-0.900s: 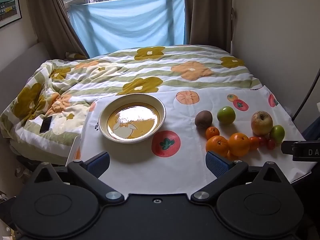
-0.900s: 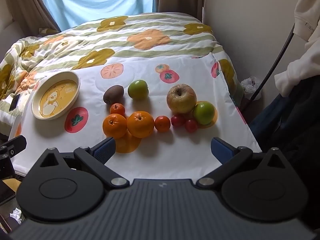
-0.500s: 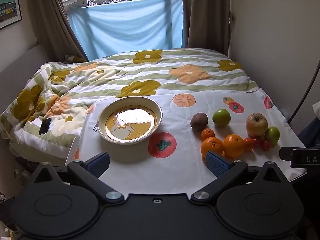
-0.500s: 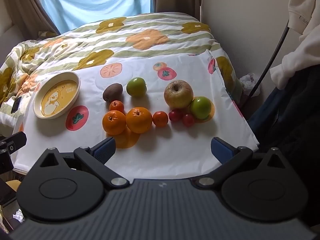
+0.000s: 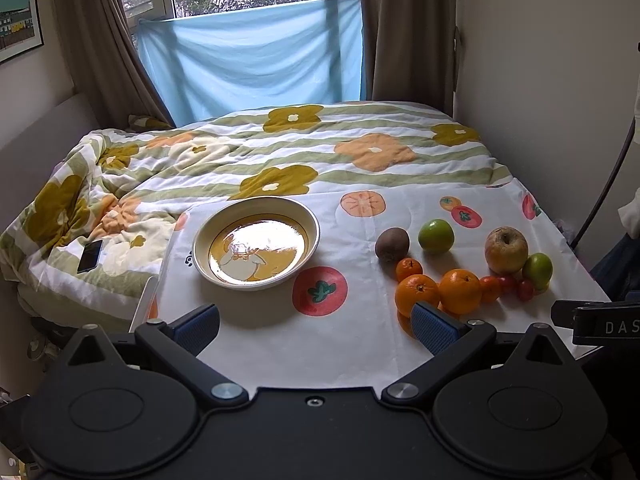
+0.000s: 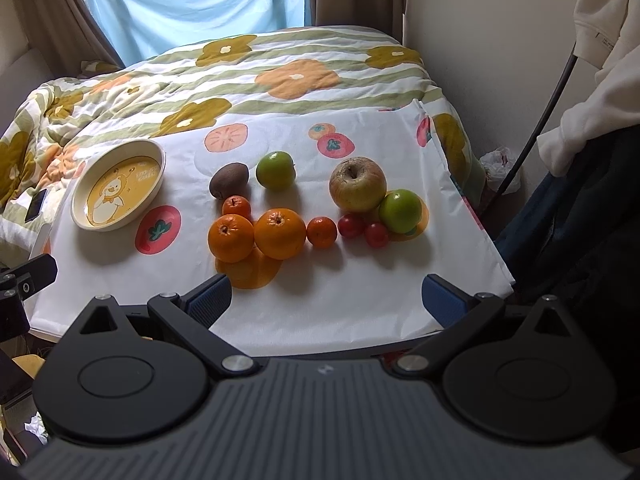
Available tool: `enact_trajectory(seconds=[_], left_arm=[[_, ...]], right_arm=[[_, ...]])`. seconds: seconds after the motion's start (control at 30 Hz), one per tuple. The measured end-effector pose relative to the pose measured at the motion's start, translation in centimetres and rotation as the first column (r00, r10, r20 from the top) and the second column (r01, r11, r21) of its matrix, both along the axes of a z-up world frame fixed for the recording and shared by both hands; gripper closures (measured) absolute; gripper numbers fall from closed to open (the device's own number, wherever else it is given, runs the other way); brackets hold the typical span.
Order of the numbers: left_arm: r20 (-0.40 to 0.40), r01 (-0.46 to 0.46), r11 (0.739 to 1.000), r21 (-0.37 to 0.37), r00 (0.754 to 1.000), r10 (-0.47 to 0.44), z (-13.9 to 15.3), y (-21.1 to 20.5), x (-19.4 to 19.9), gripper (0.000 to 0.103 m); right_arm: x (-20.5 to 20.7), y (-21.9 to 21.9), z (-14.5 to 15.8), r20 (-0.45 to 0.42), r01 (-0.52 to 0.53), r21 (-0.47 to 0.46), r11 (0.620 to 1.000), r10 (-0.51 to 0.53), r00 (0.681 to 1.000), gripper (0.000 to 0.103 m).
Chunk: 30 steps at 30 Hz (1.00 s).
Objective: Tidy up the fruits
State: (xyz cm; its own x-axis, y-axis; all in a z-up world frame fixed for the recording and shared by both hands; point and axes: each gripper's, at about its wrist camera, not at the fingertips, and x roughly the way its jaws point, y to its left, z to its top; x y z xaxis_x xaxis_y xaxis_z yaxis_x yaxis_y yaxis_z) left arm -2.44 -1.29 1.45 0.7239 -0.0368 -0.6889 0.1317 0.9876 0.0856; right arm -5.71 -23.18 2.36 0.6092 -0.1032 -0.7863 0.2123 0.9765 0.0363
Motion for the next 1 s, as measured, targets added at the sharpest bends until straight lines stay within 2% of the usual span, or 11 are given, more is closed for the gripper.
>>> enact_trajectory(seconds=[1.0], left_arm=[[0.015,-0.008,1.000,-0.002,1.000,0.008,0.6,0.2,-1.1,0.000]], right_arm=[[-0.4,0.8,0.8,0.016,-0.030,0.000,1.000,0.030,0.999,0.000]])
